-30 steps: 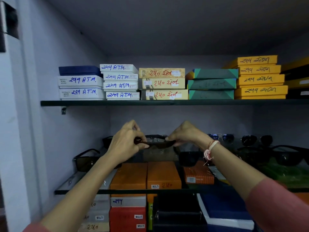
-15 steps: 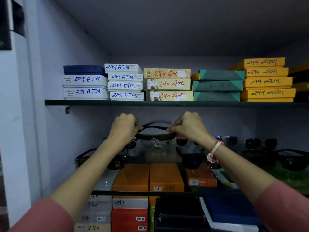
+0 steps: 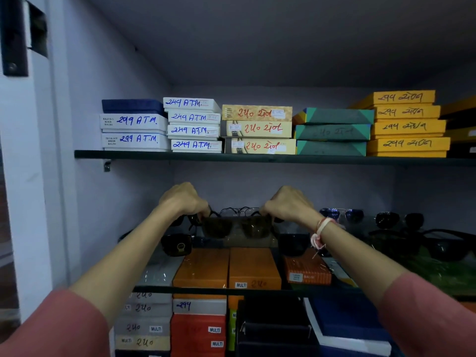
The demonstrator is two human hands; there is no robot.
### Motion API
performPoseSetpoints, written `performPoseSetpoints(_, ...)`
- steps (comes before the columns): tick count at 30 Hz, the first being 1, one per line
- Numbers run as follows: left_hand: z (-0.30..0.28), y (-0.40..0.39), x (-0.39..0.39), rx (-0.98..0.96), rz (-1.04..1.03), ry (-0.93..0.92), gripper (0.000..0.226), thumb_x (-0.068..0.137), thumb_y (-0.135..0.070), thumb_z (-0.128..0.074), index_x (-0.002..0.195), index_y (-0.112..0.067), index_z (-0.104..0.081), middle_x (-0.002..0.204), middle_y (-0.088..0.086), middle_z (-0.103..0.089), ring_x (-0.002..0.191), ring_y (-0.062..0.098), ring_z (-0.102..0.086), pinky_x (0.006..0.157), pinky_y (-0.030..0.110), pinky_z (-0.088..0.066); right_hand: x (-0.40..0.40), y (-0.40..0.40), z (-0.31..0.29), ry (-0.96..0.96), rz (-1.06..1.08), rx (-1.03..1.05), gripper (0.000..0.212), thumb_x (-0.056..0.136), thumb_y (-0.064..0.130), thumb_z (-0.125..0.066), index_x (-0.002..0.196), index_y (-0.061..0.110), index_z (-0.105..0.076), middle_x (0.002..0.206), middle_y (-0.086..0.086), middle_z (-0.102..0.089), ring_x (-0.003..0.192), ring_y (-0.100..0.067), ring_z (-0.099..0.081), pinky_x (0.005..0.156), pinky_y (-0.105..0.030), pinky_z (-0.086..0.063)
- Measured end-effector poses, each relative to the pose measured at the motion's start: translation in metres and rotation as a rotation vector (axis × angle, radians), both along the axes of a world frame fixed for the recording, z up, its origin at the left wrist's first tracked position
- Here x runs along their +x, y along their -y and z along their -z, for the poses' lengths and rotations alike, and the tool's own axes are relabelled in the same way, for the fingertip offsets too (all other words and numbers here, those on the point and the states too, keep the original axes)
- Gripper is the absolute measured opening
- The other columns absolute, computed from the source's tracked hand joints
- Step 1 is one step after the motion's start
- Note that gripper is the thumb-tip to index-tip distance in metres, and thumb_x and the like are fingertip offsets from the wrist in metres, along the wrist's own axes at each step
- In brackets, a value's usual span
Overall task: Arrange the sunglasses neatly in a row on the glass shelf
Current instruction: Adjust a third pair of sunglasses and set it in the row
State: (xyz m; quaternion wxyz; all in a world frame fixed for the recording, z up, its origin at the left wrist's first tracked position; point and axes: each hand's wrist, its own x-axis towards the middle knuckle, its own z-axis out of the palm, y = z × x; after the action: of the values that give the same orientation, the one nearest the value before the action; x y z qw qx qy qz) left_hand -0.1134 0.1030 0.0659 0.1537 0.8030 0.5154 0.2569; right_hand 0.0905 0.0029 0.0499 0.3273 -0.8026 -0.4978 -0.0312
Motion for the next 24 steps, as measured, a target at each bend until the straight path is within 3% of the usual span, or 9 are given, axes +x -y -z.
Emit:
performPoseSetpoints(4, 0.015, -0.005, 0.002, -0.012, -0.005, -0.012, 0.030, 0.063, -0.028, -0.082, 0.058, -0.011, -0.058, 0.064, 0.002, -0.058, 0.067, 0.022, -0.059, 0.062, 0.031, -0.048, -0.001, -0.009, 0.015, 0.025, -0.004, -0.043, 0.038, 0.073, 0.029, -0.070, 0.049, 0.021, -0.041, 0.047, 0.006, -0.038, 0.047, -0.015, -0.036, 0.054, -0.030, -0.034)
performPoseSetpoints(7, 0.022, -0.007, 0.003, 0.005, -0.014, -0.010, 0.032, 0.064, -0.029, -0.082, 0.057, -0.011, -0.057, 0.062, 0.002, -0.057, 0.064, 0.021, -0.057, 0.056, 0.028, -0.044, -0.005, -0.010, 0.019, 0.076, 0.036, -0.044, 0.034, 0.075, 0.033, -0.066, 0.052, 0.021, -0.044, 0.052, 0.005, -0.044, 0.058, -0.017, -0.045, 0.075, -0.036, -0.038)
performPoseSetpoints(10, 0.029, -0.010, 0.004, 0.023, -0.011, -0.026, 0.032, 0.064, -0.030, -0.082, 0.056, -0.012, -0.057, 0.064, 0.002, -0.058, 0.065, 0.021, -0.057, 0.056, 0.027, -0.045, -0.010, -0.010, 0.021, 0.122, 0.081, -0.064, 0.032, 0.078, 0.035, -0.063, 0.056, 0.020, -0.046, 0.059, 0.003, -0.051, 0.074, -0.021, -0.052, 0.090, -0.041, -0.031)
performPoseSetpoints(16, 0.035, -0.017, 0.005, 0.031, 0.009, -0.047, 0.036, 0.061, -0.034, -0.082, 0.049, -0.015, -0.053, 0.077, 0.012, -0.068, 0.069, 0.026, -0.065, 0.066, 0.033, -0.053, -0.009, -0.010, 0.026, 0.119, 0.094, -0.131, 0.030, 0.074, 0.036, -0.065, 0.054, 0.021, -0.047, 0.062, 0.003, -0.054, 0.081, -0.021, -0.059, 0.095, -0.044, -0.030)
performPoseSetpoints(21, 0.035, -0.018, 0.007, 0.028, 0.030, -0.081, 0.038, 0.065, -0.033, -0.081, 0.049, -0.014, -0.051, 0.058, 0.001, -0.053, 0.057, 0.018, -0.053, 0.057, 0.029, -0.046, -0.011, -0.006, 0.024, 0.161, 0.088, -0.199, 0.036, 0.079, 0.038, -0.062, 0.054, 0.020, -0.043, 0.060, 0.003, -0.049, 0.074, -0.020, -0.052, 0.093, -0.044, -0.028)
performPoseSetpoints(24, 0.035, -0.018, 0.008, 0.047, 0.040, -0.099, 0.041, 0.067, -0.034, -0.080, 0.049, -0.014, -0.049, 0.053, -0.001, -0.048, 0.050, 0.015, -0.047, 0.052, 0.027, -0.042, -0.011, -0.006, 0.023, 0.206, 0.084, -0.262, 0.042, 0.081, 0.049, -0.063, 0.057, 0.019, -0.046, 0.062, 0.003, -0.049, 0.078, -0.021, -0.054, 0.096, -0.044, -0.029)
